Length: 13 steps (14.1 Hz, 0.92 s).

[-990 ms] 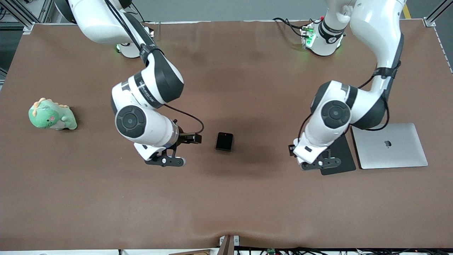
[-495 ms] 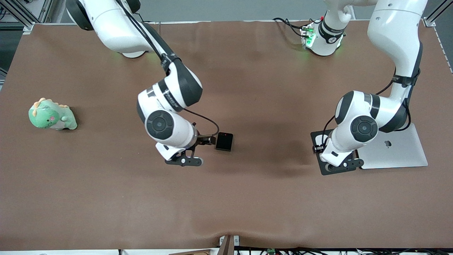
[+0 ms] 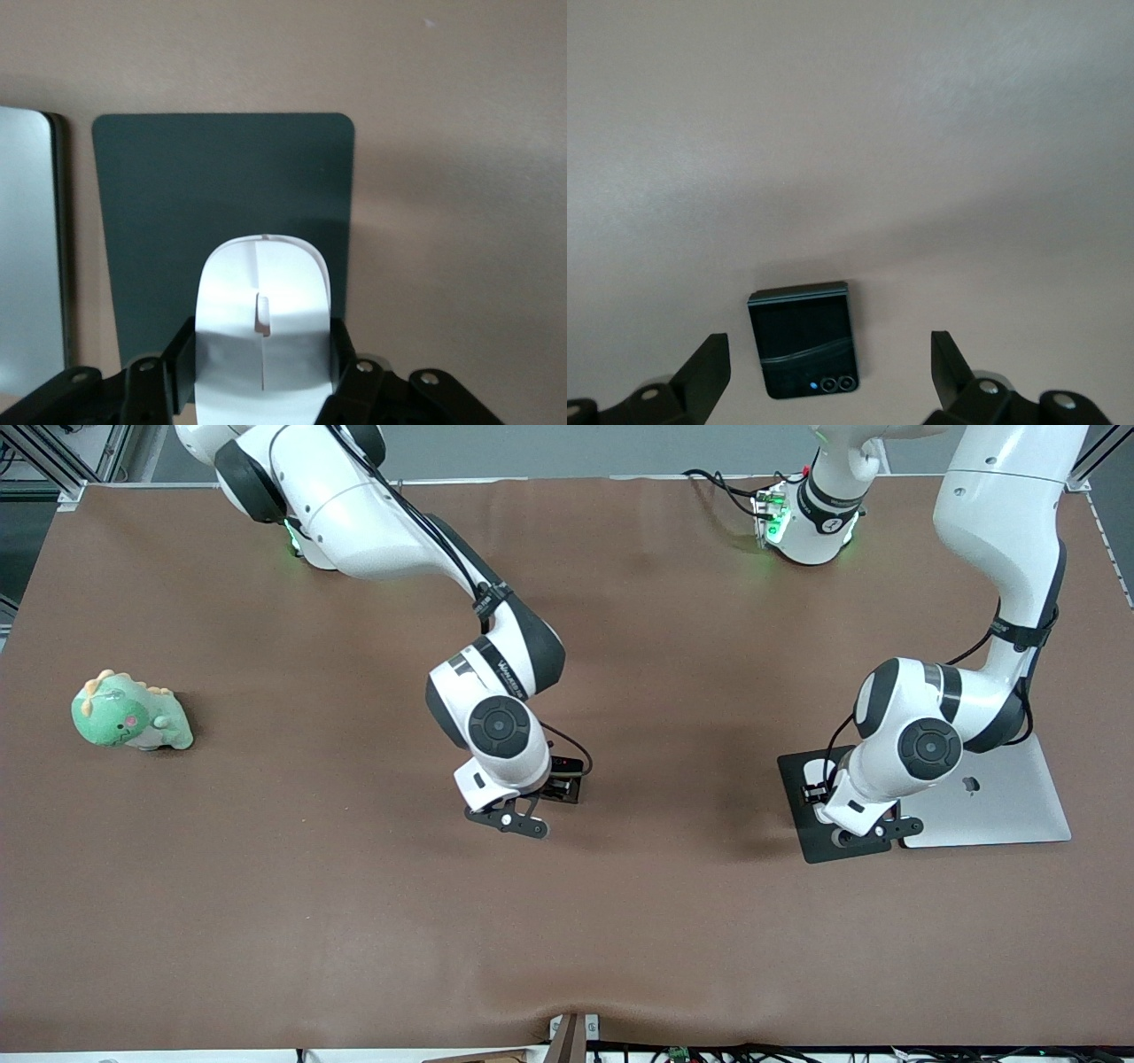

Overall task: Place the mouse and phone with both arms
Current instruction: 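Carry the mouse over the pad while the right gripper grasps the phone, then lower the mouse onto the dark pad and open the left gripper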

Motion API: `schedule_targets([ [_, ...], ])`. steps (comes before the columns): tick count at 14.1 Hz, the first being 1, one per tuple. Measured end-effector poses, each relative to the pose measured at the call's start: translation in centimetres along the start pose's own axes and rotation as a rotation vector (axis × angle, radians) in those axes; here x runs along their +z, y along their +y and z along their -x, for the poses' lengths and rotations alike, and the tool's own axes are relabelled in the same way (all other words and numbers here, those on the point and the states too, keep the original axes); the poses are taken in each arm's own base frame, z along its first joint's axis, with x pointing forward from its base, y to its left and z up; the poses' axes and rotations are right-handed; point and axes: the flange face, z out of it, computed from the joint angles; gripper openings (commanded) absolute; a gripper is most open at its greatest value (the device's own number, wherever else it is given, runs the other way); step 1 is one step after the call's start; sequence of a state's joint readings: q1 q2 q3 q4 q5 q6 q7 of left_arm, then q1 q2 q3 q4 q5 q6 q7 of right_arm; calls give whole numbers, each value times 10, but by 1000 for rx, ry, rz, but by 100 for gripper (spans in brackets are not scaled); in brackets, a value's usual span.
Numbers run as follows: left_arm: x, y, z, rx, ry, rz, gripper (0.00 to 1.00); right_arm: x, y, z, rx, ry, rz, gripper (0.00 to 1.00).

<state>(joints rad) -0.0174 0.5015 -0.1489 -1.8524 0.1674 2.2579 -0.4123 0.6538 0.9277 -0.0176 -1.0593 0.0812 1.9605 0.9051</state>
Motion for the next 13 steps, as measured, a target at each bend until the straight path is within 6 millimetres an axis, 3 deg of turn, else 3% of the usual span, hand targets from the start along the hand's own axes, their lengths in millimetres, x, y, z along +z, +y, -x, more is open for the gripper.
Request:
schedule_targets([
  [5,26,-49,-13,37,39,32,38,43,-6,-2,35,10,-34,100],
  [9,48,-43,-11,46,50,48,39,66,-15,14,-9,1,-21,100],
  [13,51,-40,-8,53,58,54,39,73,-20,23,-63,-3,-14,100],
])
